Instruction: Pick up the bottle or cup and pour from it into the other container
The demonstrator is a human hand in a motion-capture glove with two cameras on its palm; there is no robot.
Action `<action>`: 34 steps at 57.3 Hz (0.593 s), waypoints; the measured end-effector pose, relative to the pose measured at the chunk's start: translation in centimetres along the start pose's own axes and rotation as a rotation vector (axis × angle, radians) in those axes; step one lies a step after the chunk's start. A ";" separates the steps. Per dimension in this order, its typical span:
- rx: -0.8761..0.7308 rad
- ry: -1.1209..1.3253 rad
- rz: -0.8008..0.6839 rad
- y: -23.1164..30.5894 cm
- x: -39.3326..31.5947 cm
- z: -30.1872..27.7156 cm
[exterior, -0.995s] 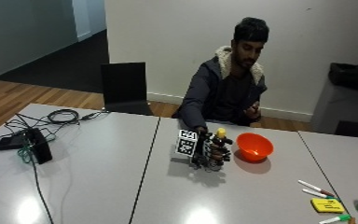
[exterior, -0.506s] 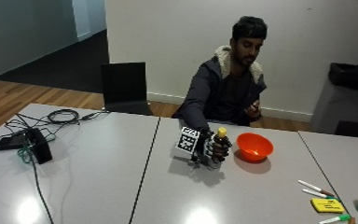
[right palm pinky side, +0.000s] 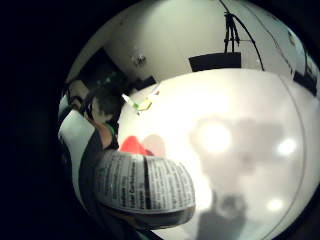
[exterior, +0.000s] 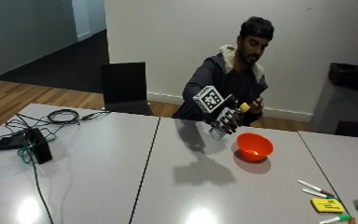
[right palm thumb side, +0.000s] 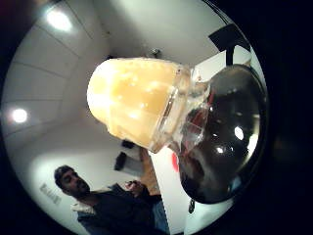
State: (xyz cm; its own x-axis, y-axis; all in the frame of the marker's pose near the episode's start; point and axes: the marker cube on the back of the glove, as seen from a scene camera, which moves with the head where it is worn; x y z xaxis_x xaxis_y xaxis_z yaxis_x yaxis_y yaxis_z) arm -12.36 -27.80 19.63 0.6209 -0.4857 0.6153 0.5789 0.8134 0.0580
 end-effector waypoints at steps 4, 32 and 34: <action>-0.085 0.162 -0.046 0.3 -2.0 0.1; -0.317 0.976 -0.395 -0.4 -10.5 5.5; -0.326 1.026 -0.413 -0.5 -10.8 5.9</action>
State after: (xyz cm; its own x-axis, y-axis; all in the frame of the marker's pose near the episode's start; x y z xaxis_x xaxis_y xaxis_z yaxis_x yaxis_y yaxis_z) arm -22.46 -21.03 17.63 0.4033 -0.8494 -0.3405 0.8547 0.4826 -0.1915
